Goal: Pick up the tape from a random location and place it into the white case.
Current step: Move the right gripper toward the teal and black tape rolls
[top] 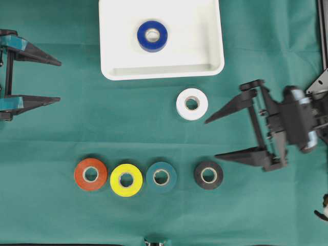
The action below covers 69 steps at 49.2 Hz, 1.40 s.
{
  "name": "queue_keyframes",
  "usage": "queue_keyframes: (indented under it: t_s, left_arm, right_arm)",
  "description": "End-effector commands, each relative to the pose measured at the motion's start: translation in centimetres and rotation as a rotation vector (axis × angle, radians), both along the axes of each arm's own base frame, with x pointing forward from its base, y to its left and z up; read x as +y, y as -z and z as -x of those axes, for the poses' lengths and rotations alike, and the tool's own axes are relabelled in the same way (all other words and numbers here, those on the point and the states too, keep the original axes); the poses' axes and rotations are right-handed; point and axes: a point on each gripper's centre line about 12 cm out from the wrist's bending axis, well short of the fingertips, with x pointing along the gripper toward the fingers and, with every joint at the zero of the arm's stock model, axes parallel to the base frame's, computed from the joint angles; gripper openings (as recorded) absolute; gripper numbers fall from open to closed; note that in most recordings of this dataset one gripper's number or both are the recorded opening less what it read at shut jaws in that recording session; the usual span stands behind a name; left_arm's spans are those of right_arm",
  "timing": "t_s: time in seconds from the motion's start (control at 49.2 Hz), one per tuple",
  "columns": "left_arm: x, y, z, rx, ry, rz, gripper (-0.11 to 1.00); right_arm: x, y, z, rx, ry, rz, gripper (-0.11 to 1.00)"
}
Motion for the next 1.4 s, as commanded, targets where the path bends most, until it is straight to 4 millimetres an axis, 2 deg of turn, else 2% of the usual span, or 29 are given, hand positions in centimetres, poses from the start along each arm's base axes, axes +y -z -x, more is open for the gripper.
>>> queue_keyframes:
  t_s: [0.0, 0.285, 0.589, 0.874, 1.118, 1.382]
  left_arm:
    - [0.0, -0.4, -0.3, -0.012, -0.002, 0.003, 0.98]
    - [0.0, -0.4, -0.3, -0.009, -0.002, 0.003, 0.98]
    - [0.0, -0.3, -0.3, -0.008, -0.002, 0.003, 0.98]
    - [0.0, -0.2, -0.2, 0.0, -0.002, 0.003, 0.98]
    - [0.0, -0.2, -0.3, 0.001, -0.003, 0.006, 0.98]
    - [0.0, -0.2, -0.3, 0.001, -0.003, 0.004, 0.98]
  right_arm:
    - [0.6, -1.3, -2.2, -0.03, 0.0, -0.011, 0.9]
    - [2.1, -1.6, -7.8, -0.012, -0.002, -0.003, 0.9]
    - [3.0, -2.1, -11.3, -0.006, -0.002, 0.0, 0.9]
    - [3.2, -2.3, -12.6, 0.001, -0.001, 0.002, 0.9]
    - [3.2, -2.0, -12.5, 0.039, 0.001, 0.007, 0.9]
    - [3.1, -1.6, -12.3, 0.155, 0.013, 0.012, 0.9]
